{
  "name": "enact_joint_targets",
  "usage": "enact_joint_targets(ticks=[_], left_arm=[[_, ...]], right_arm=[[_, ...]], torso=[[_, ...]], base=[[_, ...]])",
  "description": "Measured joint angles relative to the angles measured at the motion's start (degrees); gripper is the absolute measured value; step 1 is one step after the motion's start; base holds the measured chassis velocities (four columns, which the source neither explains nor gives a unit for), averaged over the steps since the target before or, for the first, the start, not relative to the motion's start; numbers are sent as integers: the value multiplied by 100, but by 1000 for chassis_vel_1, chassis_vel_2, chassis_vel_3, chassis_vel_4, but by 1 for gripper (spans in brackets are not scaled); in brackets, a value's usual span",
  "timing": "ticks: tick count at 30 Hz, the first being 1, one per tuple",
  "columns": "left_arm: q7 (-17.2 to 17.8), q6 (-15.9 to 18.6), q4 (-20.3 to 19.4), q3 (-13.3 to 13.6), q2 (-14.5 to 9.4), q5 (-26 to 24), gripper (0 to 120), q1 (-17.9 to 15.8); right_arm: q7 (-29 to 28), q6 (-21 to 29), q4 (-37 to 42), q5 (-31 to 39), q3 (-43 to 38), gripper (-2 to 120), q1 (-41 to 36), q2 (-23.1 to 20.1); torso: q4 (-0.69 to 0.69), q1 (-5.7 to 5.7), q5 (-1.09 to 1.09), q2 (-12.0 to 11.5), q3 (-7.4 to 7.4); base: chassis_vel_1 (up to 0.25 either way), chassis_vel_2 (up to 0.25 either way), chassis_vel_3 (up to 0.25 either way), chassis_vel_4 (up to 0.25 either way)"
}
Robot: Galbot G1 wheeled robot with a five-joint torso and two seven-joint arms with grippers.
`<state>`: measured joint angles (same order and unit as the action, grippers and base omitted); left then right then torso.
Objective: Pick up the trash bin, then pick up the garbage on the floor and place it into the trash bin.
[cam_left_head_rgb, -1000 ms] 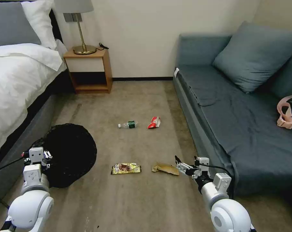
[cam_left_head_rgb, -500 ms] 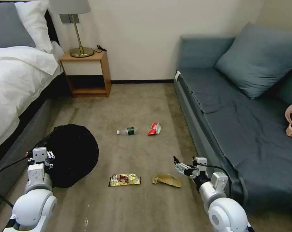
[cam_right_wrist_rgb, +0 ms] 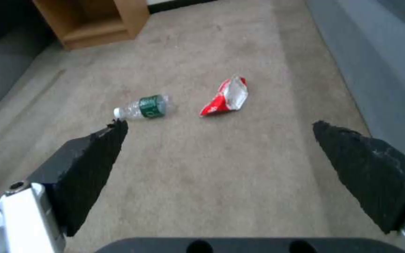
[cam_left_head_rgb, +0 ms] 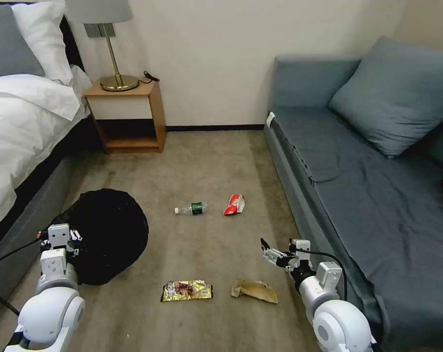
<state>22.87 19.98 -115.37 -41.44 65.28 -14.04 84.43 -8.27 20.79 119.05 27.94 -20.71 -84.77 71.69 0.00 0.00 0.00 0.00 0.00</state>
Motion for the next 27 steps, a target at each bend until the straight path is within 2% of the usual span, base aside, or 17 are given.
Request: enact_joint_targets(ticks=[11,18,21,23,27], left_arm=[[-30,-48,45,7,7,-3,4,4],[-34,5,-93,37,44,-72,4,46],[-35,100,-228,129,15,-112,4,62],[-35,105,-247,131,15,-110,4,70],[-102,70,-285,78,48,-44,4,123]], right_arm=[[3,40,-71,-9,56,100,58,-51],[34,225,-177,9,146,100,252,-202],[35,367,-212,78,185,100,444,-387],[35,399,-236,105,219,100,510,-456],[27,602,-390,259,463,100,890,-857]], torso=[[-1,0,0,0,0],[0,0,1,0,0],[-1,0,1,0,0],[-1,0,1,0,0],[-1,0,0,0,0]], base=[[-8,9,8,-14],[0,0,0,0],[0,0,0,0],[0,0,0,0],[0,0,0,0]])
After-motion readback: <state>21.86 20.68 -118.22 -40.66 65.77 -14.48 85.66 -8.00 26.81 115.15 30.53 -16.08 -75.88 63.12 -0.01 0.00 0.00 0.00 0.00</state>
